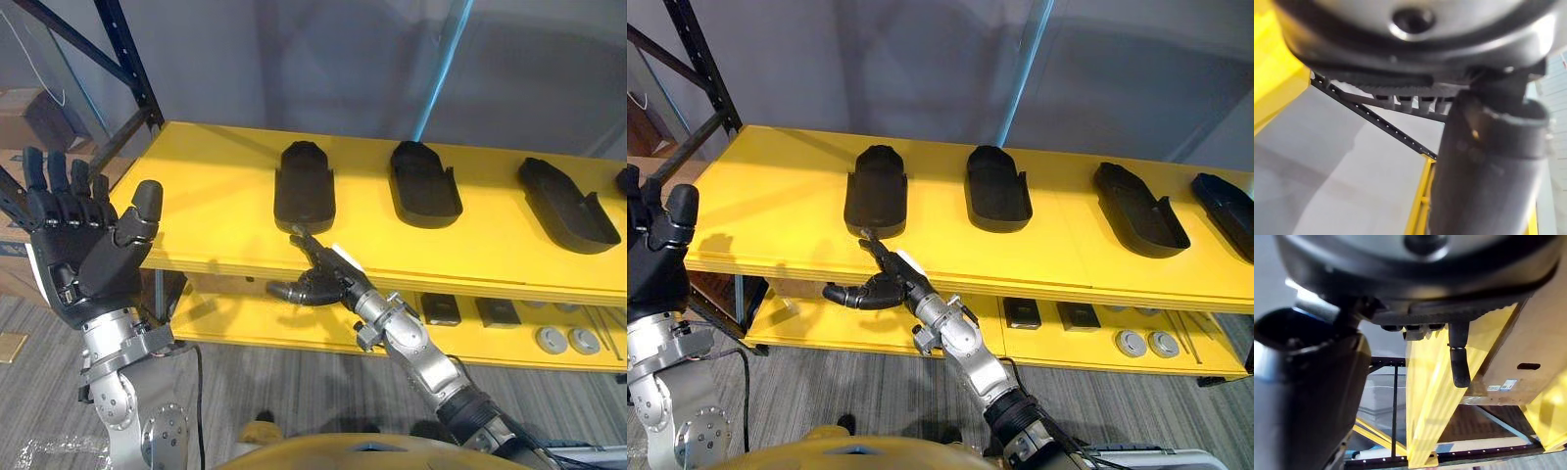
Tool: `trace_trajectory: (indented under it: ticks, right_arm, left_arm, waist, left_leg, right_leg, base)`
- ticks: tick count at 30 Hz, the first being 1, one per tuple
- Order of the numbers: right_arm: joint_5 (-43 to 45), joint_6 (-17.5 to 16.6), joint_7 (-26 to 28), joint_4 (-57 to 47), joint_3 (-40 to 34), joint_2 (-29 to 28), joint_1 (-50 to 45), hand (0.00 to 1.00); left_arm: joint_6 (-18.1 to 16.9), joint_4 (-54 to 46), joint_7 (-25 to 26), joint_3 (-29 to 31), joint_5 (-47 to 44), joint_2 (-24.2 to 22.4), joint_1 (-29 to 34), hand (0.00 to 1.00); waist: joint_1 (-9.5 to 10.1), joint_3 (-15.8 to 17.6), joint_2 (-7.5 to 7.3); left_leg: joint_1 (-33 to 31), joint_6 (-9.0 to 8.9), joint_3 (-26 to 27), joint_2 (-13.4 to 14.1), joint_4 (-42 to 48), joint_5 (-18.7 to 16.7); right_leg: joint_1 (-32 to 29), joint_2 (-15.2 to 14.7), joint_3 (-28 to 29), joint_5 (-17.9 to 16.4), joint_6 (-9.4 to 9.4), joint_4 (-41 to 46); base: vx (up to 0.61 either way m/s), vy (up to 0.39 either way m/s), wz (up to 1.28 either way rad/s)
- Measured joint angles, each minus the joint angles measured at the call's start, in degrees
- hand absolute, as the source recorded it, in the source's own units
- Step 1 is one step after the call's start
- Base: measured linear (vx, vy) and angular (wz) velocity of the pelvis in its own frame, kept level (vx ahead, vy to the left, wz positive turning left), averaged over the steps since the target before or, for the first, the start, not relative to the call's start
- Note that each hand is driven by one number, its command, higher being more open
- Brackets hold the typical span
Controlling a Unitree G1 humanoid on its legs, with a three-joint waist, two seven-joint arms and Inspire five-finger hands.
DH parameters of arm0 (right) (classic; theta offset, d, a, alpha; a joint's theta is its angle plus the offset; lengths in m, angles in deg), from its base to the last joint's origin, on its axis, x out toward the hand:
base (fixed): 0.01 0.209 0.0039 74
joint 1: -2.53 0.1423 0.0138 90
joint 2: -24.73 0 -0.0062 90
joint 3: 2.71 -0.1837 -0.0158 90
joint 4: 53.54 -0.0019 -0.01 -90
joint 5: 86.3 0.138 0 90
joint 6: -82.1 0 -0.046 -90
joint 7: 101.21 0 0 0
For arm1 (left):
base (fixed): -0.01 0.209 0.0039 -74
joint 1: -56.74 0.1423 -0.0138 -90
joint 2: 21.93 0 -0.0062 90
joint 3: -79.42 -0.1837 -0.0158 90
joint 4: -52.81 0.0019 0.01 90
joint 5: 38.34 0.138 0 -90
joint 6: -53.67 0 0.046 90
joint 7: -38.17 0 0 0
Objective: Walk over and take three plastic housings, then place them on the shelf
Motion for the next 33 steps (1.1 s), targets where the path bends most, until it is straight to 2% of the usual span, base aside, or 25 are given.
trace_trajectory:
  ticks: [3, 8, 15, 22, 25, 29, 33]
  right_arm:
    - [3.7, 1.3, 0.7, 2.2, -0.3, -0.4, 2.6, 1.00]
    - [4.1, 2.2, 2.2, 5.5, -4.6, -1.9, 8.0, 1.00]
    - [4.1, 6.1, 7.6, -4.3, -5.2, 0.9, 8.5, 1.00]
    - [5.9, 10.9, 14.1, -5.7, -3.7, 3.2, 8.6, 1.00]
    - [7.0, 11.1, 15.6, -7.8, -2.2, 5.0, 8.5, 1.00]
    - [8.1, 10.6, 14.3, -14.5, -3.9, 5.4, 8.3, 1.00]
    - [7.6, 9.2, 13.7, -16.3, -5.2, 5.3, 8.0, 1.00]
  left_arm:
    - [0.0, 0.0, -0.6, -0.6, 0.0, 0.0, 0.0, 1.00]
    - [0.1, 0.0, -1.3, -1.0, 0.0, 0.0, 0.0, 1.00]
    - [0.1, 0.0, -1.3, 0.1, -0.2, 0.0, 0.0, 1.00]
    - [1.3, 0.0, -1.2, 0.1, -0.1, 0.0, -0.3, 1.00]
    - [1.3, 0.0, -1.0, 0.1, 0.0, 0.1, -0.3, 1.00]
    - [1.3, 0.0, -0.5, 0.1, 0.0, 0.1, -0.3, 1.00]
    - [1.4, 0.0, -0.2, 0.2, 0.0, 0.1, -0.3, 1.00]
  waist:
    - [-0.02, 0.0, 0.05]
    - [0.36, 0.3, 0.17]
    - [0.22, 0.8, -0.45]
    - [0.27, 0.9, -0.62]
    - [0.13, 1.4, -0.60]
    - [-0.08, 1.8, -0.54]
    - [-0.01, 1.9, -0.50]
  left_leg:
    - [0.0, -0.02, -0.1, 0.2, 0.0, 0.1]
    - [-0.1, -0.07, -0.5, 0.2, -0.3, 0.8]
    - [0.5, -0.05, 0.1, 0.2, -1.0, 0.9]
    - [1.2, -0.04, 1.0, 0.2, -1.0, 0.3]
    - [1.9, 0.01, 1.4, 0.2, -0.8, -0.3]
    - [1.9, -0.03, 1.7, 0.3, -0.1, -0.8]
    - [2.0, 0.00, 1.9, 0.3, 0.0, -1.0]
  right_leg:
    - [0.1, 0.0, -0.1, 0.0, -0.01, 0.0]
    - [0.1, 0.0, -1.1, 0.0, 0.00, 0.0]
    - [0.1, 0.0, -0.9, 0.2, -0.11, 0.0]
    - [0.2, 0.0, 0.1, 0.2, -0.07, 0.3]
    - [0.8, 0.0, 0.5, 0.0, 0.06, 0.3]
    - [0.9, 0.1, 0.6, -0.2, -0.03, 0.3]
    - [0.9, 0.0, 0.9, -0.2, -0.01, 0.3]
  base:
    - [0.00, 0.000, 0.00]
    - [-0.02, 0.006, 0.06]
    - [0.04, 0.014, -0.02]
    - [0.04, 0.013, -0.07]
    - [0.00, 0.008, -0.06]
    - [0.00, 0.004, -0.02]
    - [0.00, 0.006, -0.02]
